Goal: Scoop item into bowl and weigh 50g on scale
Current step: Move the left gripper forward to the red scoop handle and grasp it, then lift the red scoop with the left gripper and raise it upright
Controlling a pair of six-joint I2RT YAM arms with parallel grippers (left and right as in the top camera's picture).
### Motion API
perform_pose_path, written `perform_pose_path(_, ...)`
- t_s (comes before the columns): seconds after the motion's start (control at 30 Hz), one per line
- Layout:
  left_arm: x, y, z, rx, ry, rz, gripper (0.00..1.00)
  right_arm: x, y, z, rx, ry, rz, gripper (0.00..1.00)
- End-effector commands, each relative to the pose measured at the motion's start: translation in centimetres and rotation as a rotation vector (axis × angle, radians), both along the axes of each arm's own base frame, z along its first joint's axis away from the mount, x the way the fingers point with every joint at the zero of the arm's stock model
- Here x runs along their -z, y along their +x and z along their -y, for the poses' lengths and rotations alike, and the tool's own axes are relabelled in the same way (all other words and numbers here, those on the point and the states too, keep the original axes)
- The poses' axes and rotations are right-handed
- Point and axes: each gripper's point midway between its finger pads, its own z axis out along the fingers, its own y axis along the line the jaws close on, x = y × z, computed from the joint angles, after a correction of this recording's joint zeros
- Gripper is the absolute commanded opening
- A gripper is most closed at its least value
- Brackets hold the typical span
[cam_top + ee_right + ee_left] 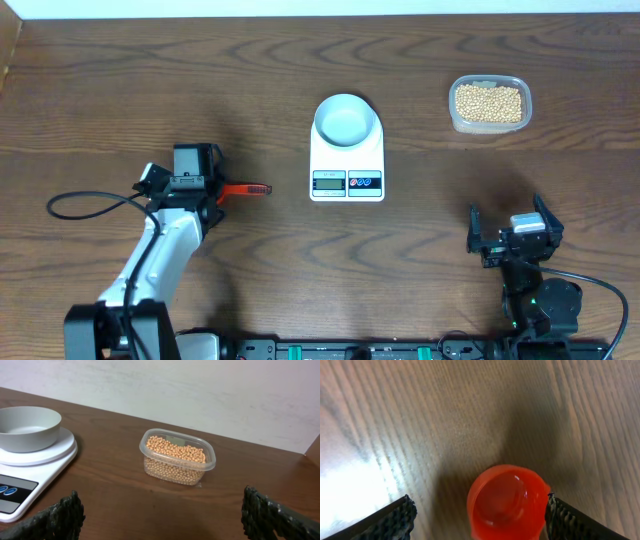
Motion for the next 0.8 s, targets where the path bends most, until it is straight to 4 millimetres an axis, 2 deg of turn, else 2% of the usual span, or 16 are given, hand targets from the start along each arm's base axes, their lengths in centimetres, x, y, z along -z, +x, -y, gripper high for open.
perform_pose_path(0.0,1.2,0.1,-0.5,-0.028,0.014,-0.037,0.75,0.1,0.0,-0.2,-0.009,0.001,0.001,0.99)
perform_pose_path(0.13,3.0,-0.3,0.0,-0.052,-0.030,-0.081,0.63,0.1,0.0,-0.2,-0.009,0.001,0.001,0.99)
perform_pose_path(0.37,3.0,0.0,0.4,-0.042,-0.053,-0.070,0.45,0.1,0.0,-0.2,-0.009,0.001,0.001,0.99)
perform_pose_path(0.47,3.0,0.0,0.4,-0.042,-0.052,-0.070,0.34,0.1,0.0,-0.2,-0.009,0.001,0.001,0.99)
perform_pose_path(0.57,3.0,0.0,0.3,-0.043,-0.048,-0.070,0.08,0.1,0.0,-0.2,-0.009,0.001,0.001,0.99)
perform_pose_path(0.77,2.6,0.2,0.4,-0.016,-0.043,-0.063,0.07,0.1,0.0,-0.2,-0.009,0.001,0.001,0.99)
